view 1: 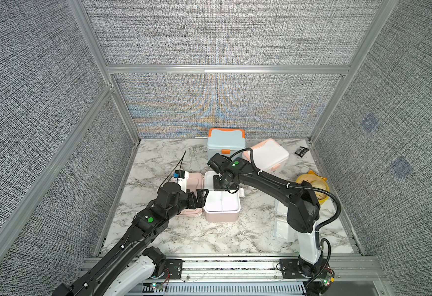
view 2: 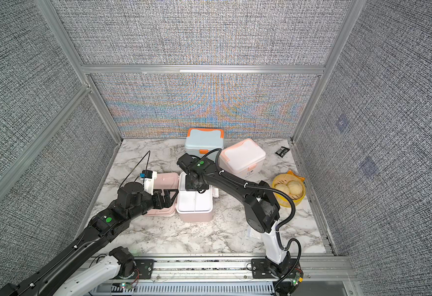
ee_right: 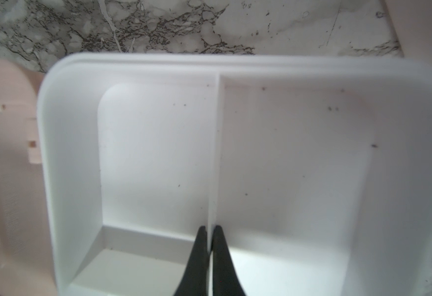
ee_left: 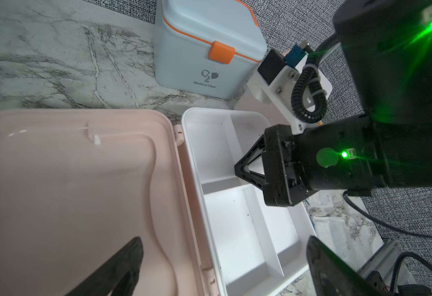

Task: Open first aid kits and take out gauze
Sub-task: Pick up the compartment layer from the first aid kit.

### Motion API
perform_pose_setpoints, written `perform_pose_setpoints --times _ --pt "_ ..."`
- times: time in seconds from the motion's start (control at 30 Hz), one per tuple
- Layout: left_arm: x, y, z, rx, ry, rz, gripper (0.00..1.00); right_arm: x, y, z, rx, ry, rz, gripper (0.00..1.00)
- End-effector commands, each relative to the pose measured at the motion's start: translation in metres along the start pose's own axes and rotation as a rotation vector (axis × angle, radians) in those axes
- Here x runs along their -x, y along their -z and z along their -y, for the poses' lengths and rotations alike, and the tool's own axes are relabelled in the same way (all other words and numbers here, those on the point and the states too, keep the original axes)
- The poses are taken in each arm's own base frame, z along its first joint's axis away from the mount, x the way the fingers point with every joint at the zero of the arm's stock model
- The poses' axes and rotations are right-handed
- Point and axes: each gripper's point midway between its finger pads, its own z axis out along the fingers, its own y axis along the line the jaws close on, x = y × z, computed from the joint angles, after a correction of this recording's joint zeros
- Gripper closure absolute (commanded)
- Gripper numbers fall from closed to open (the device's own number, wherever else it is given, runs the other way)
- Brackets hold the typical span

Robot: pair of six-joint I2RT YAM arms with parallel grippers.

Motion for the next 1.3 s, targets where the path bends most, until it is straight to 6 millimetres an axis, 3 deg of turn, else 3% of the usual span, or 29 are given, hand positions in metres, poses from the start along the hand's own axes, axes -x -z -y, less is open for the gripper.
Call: perform_pose_setpoints --times 0.0,0.37,0.87,1.27 --pt "0.015 0.001 0.003 -0.002 -0.03 0.063 0.02 -0.014 -0.004 -0.006 0.016 -0.011 -0.059 0.98" --pt "0.008 -0.002 -0.007 0.045 -0.022 0.039 0.01 -0.003 0.004 -0.008 -0.029 -0.023 -0.004 1.0" --pt "-0.003 0.003 -0.009 0.061 -0.006 -0.032 0.0 0.02 0.044 -0.027 -0.022 -0.026 0.122 1.0" --pt "0.019 0.029 0.007 0.015 -0.045 0.036 0.0 0.032 0.086 -0.035 0.09 -0.01 0.217 1.0"
